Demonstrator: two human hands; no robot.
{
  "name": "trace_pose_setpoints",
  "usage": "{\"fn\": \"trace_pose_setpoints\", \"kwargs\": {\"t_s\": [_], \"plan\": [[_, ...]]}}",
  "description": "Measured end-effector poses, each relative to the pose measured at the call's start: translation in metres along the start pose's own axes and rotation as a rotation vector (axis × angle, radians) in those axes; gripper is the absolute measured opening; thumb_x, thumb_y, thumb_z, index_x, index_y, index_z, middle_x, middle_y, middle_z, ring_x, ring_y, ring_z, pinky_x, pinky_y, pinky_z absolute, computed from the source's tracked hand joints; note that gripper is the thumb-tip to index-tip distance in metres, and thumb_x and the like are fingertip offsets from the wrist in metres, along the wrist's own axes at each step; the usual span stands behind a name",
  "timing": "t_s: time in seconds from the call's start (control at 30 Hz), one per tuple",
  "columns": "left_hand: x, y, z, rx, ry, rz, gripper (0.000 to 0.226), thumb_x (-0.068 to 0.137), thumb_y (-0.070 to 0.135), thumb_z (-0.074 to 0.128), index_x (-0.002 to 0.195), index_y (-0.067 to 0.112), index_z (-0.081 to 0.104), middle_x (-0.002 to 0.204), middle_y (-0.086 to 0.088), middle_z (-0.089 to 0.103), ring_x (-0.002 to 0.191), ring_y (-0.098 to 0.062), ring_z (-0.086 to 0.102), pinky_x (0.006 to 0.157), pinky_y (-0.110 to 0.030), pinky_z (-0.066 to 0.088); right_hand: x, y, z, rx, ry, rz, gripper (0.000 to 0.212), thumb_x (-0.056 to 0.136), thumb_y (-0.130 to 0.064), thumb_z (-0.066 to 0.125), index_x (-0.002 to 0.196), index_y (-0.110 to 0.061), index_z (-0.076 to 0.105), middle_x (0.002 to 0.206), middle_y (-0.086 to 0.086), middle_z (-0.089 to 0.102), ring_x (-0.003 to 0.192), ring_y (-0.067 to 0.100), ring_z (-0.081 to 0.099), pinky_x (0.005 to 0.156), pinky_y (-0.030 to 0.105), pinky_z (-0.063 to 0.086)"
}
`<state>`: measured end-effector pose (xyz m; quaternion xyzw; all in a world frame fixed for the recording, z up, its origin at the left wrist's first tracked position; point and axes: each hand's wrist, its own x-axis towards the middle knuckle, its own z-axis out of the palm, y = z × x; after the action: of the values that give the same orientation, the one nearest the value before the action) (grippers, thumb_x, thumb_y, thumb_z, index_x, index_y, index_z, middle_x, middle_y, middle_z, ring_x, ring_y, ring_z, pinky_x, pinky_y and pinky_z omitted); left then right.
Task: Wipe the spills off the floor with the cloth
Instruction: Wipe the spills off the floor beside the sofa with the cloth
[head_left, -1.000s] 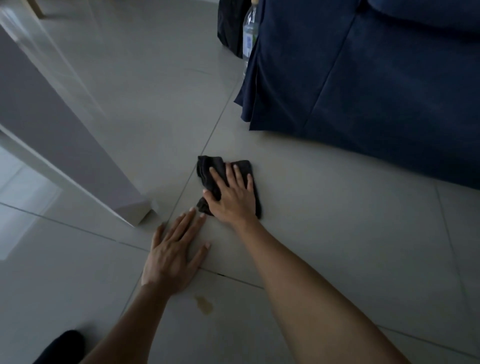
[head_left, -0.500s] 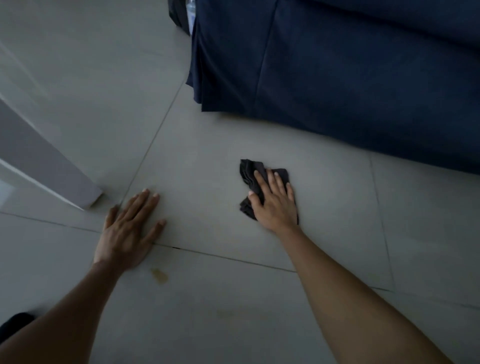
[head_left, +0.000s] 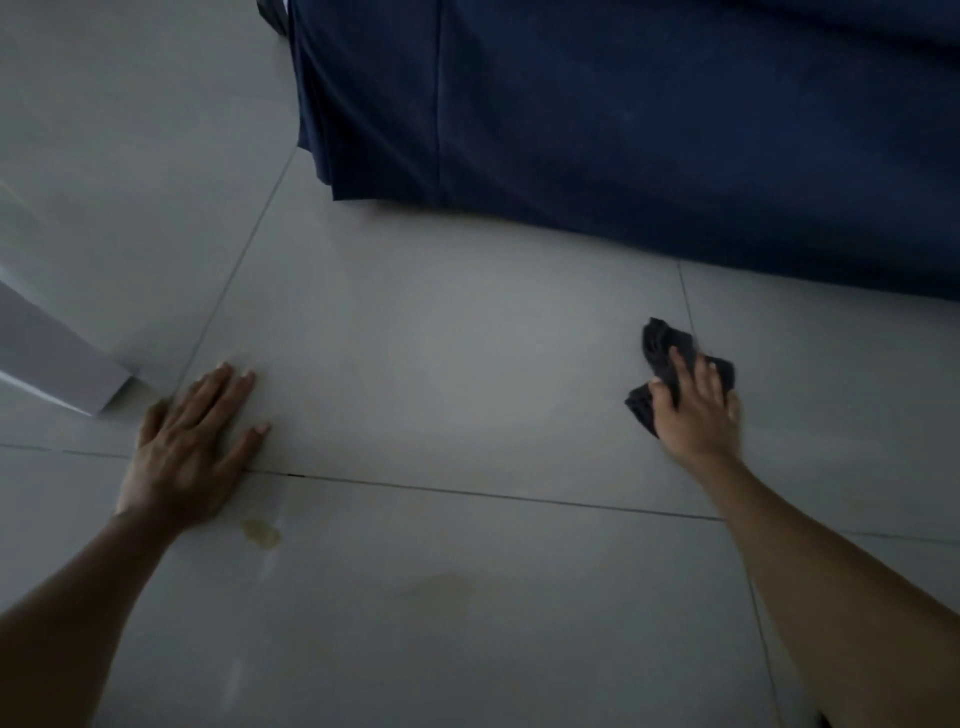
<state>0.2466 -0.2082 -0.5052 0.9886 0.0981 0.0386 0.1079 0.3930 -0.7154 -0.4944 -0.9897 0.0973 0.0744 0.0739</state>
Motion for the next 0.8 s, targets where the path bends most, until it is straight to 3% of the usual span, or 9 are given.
{"fn": "trace_pose_setpoints", "kwargs": {"t_s": [0.2, 0.33, 0.53, 0.8], "plan": [[-0.003, -0.006, 0.008, -0.068, -0.021, -0.006, 0.068, 0.089, 0.05, 0.025, 0.144, 0.013, 0.04, 0.151, -0.013, 0.035, 0.139, -0.031, 0.035, 0.111, -0.041, 0.025, -0.033, 0.018, 0.002, 0.042, -0.034, 0.151, 0.062, 0.098, -0.052, 0.018, 0.154, -0.032, 0.002, 0.163, 0.003, -0.002, 0.149, 0.018, -0.004, 0.118, 0.045, -0.005], [-0.059, -0.019, -0.001, -0.261, -0.017, -0.138, 0.075, 0.092, 0.05, 0.021, 0.14, -0.004, 0.04, 0.15, -0.015, 0.031, 0.141, -0.031, 0.027, 0.118, -0.036, 0.016, -0.066, -0.001, 0.008, 0.034, -0.058, 0.182, 0.062, 0.098, -0.053, 0.019, 0.154, -0.033, 0.001, 0.163, 0.002, -0.005, 0.149, 0.018, -0.005, 0.118, 0.046, -0.006], [-0.171, 0.013, -0.003, -0.228, -0.112, -0.243, 0.073, 0.089, 0.049, 0.012, 0.149, 0.008, 0.019, 0.156, 0.001, 0.013, 0.146, -0.016, 0.012, 0.117, -0.035, 0.009, -0.091, -0.042, 0.013, 0.057, -0.092, 0.189, 0.063, 0.097, -0.054, 0.017, 0.154, -0.033, -0.001, 0.163, 0.002, -0.007, 0.149, 0.018, -0.009, 0.118, 0.049, -0.007], [-0.186, 0.029, -0.001, -0.053, -0.051, -0.271, 0.062, 0.094, 0.039, 0.023, 0.151, 0.015, 0.021, 0.157, 0.003, 0.02, 0.145, -0.013, 0.018, 0.117, -0.037, 0.015, -0.103, -0.104, 0.029, 0.012, -0.08, 0.073, 0.064, 0.096, -0.056, 0.017, 0.153, -0.032, -0.001, 0.163, 0.004, -0.007, 0.149, 0.021, -0.008, 0.118, 0.05, -0.006]]}}
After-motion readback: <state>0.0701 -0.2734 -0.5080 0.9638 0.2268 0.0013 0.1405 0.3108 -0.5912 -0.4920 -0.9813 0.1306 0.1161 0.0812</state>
